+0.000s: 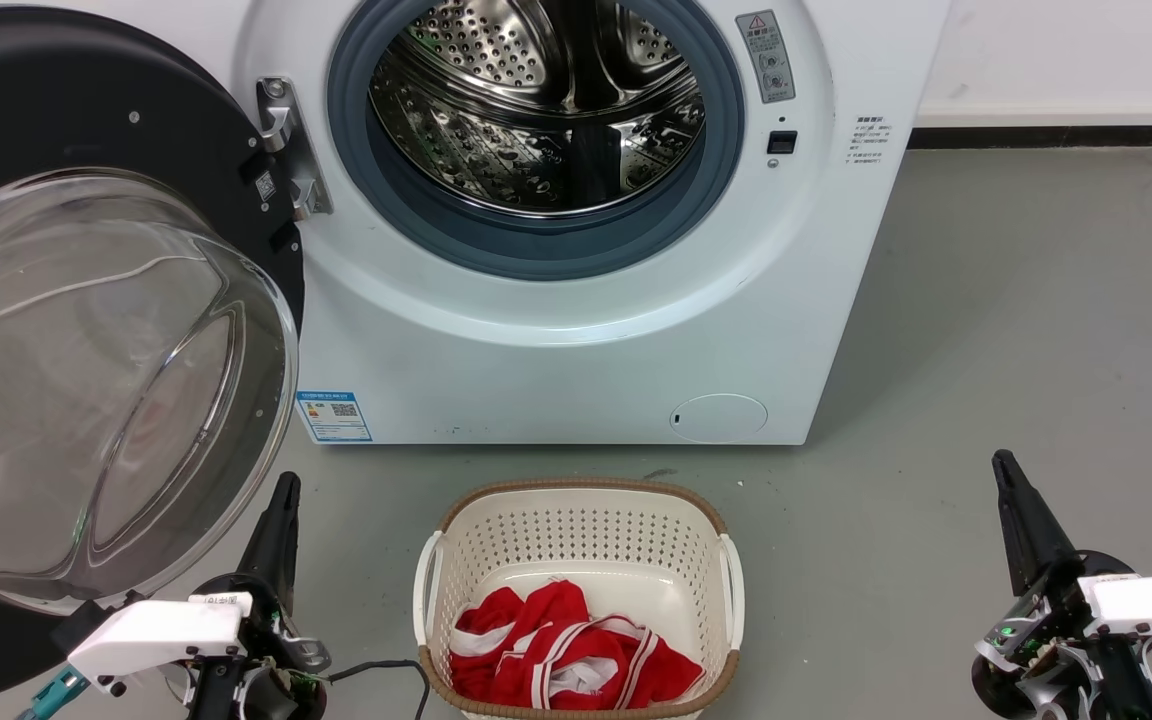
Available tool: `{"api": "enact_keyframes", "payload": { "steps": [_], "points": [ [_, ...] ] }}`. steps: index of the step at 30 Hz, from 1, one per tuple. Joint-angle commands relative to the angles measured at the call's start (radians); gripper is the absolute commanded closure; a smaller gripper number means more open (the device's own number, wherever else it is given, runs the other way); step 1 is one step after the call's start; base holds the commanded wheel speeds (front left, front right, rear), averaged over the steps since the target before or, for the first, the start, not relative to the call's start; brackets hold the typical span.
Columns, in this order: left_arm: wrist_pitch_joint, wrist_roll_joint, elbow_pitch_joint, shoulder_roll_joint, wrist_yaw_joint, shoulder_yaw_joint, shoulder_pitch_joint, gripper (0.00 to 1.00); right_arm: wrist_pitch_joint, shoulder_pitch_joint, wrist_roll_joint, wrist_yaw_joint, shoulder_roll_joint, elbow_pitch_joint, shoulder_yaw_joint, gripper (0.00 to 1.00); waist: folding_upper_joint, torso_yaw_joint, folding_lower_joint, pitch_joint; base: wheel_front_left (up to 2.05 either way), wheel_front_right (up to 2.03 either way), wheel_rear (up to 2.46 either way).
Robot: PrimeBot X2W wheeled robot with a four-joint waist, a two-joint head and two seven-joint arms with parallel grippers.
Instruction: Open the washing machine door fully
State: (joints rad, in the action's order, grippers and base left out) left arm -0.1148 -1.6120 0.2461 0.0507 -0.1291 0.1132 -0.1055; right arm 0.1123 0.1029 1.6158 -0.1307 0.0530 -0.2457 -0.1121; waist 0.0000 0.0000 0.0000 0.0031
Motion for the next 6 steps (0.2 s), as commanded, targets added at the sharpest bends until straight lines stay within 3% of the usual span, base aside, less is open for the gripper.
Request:
{"api": "enact_keyframes", "payload": {
  "steps": [1,6],
  "points": [
    [-0.002,-0.002,0.000,-0.001,-0.004,0.003,-0.007,1.00,0.002,0.012,-0.003,0.000,-0.002,-0.001,-0.001,1.00,0.0000,0.000,0.0000,0.000,0.00,0.00,0.00],
    [-0.002,-0.002,0.000,-0.001,-0.004,0.003,-0.007,1.00,0.003,0.012,-0.003,0.000,-0.002,-0.001,-0.001,1.00,0.0000,0.000,0.0000,0.000,0.00,0.00,0.00]
  ]
}}
